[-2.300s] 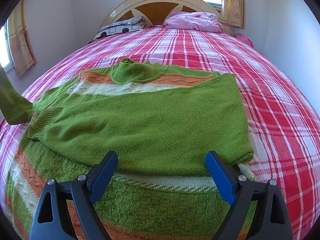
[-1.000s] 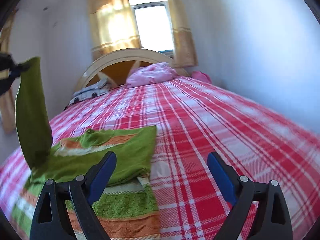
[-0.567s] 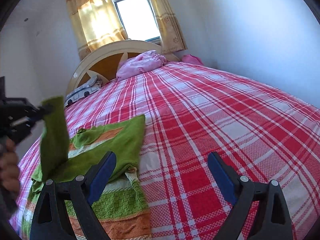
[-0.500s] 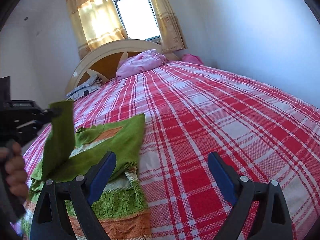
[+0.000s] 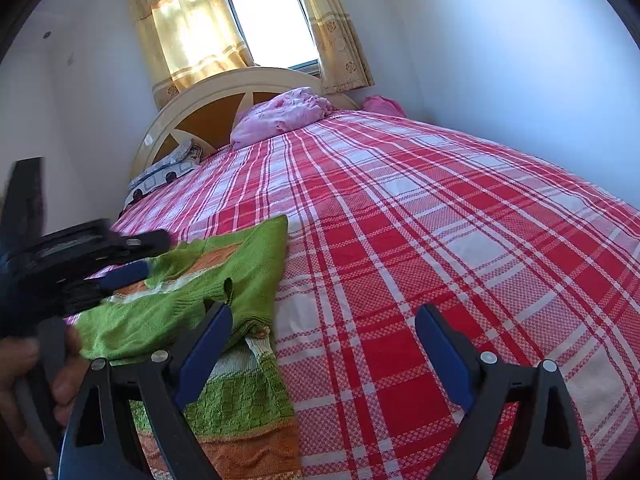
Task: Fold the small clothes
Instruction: 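Lift the sleeve with the left tool, lay it across the body, release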
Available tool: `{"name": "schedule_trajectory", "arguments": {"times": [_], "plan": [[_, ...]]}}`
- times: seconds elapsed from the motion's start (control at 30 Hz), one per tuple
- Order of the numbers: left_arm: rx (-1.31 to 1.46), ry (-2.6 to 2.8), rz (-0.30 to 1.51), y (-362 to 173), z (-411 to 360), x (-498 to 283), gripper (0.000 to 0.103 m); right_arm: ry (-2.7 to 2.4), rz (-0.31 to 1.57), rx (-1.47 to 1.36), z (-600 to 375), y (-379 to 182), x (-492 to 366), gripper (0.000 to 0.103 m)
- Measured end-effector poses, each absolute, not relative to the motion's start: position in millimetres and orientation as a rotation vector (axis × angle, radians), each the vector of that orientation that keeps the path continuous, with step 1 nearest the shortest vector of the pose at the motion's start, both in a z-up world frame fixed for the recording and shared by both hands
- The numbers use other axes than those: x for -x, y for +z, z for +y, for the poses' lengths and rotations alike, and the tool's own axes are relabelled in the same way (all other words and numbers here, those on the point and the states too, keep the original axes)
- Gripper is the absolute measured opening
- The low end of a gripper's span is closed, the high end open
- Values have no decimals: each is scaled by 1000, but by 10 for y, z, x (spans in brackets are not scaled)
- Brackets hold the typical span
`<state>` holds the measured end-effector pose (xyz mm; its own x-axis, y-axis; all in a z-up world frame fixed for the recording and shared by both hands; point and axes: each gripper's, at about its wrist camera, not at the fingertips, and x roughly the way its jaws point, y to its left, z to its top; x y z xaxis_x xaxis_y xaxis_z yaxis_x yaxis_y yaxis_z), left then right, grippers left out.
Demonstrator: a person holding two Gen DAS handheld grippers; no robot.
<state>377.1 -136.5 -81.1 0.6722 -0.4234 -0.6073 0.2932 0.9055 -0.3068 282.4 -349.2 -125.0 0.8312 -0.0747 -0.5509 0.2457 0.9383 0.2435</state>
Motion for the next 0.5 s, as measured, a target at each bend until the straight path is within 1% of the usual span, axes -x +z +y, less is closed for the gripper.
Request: {"name": "schedule_trajectory", "arguments": {"times": [0.03, 0.07, 0.13, 0.27, 0.33, 0.4, 0.5], "plan": [[153, -396, 704, -777, -1250, -3654, 81, -171, 568, -314, -3493, -1253, -2831, 93], [115, -375, 683, -770, -1112, -3526, 91, -169, 571, -314, -3493, -1257, -2837, 93], [30, -290, 653, -817, -814, -3311, 100, -165, 575, -314, -3493, -1262, -2847, 93], [-113, -25, 669, -1050, -110, -3091, 100, -153, 580, -305, -3476, -1272, -2863, 93], [-64, 76, 719, -1181, 322, -3112, 100, -140, 589, -297, -3458, -1282, -2883, 93], [-21, 136, 772, -1301, 584, -3180, 100, -131, 597, -290, -3443, -1294, -2898, 93], [74, 92, 862, -1512, 797, -3301, 100, -125, 593, -290, -3444, -1300, -2889, 93]]}}
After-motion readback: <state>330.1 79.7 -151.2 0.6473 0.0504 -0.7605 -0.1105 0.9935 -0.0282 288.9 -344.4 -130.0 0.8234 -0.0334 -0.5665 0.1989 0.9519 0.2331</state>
